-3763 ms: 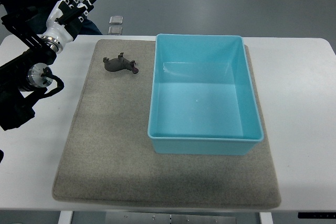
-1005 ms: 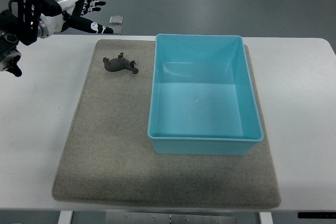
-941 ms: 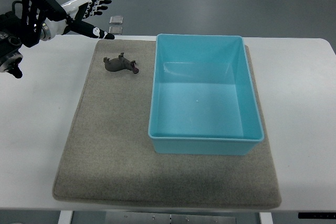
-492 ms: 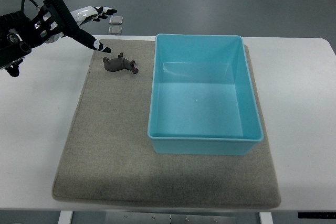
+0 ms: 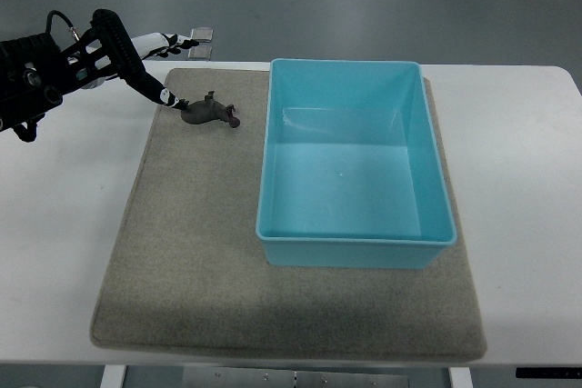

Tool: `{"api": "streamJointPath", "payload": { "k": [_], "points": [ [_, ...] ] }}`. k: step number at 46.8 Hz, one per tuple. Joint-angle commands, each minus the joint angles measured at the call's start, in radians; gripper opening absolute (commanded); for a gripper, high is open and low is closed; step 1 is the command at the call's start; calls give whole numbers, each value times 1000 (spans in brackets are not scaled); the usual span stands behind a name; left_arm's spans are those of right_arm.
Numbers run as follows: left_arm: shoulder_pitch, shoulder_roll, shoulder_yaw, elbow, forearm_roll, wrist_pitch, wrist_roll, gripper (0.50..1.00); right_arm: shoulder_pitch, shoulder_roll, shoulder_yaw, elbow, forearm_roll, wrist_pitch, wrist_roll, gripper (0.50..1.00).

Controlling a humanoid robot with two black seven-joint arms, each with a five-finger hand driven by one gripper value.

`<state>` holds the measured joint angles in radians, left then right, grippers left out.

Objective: Place brown hippo in blue box with left hand
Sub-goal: 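Close the left hand fingers around the brown hippo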

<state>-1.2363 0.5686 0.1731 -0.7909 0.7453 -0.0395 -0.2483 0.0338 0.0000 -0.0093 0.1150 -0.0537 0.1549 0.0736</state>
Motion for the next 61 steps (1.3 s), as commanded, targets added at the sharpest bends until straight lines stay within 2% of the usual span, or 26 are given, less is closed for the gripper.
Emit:
{"api": "streamJointPath", "payload": {
  "k": [1,13,27,44,52,61],
  "points": [
    [1,-7,8,-1,0,4,11,971,0,0,0,0,0,0,0,936],
    [14,-39,28,-1,0,10,17,954,0,0,0,0,0,0,0,936],
    [15,-75,58,1,0,49,64,930,0,0,0,0,0,0,0,936],
    [14,-87,62,2,0,50,121,827,0,0,0,0,0,0,0,936],
    [12,-90,62,2,-1,50,135,801,0,0,0,0,0,0,0,936],
    [12,-96,60,2,0,50,136,797,0,0,0,0,0,0,0,936]
  ]
}}
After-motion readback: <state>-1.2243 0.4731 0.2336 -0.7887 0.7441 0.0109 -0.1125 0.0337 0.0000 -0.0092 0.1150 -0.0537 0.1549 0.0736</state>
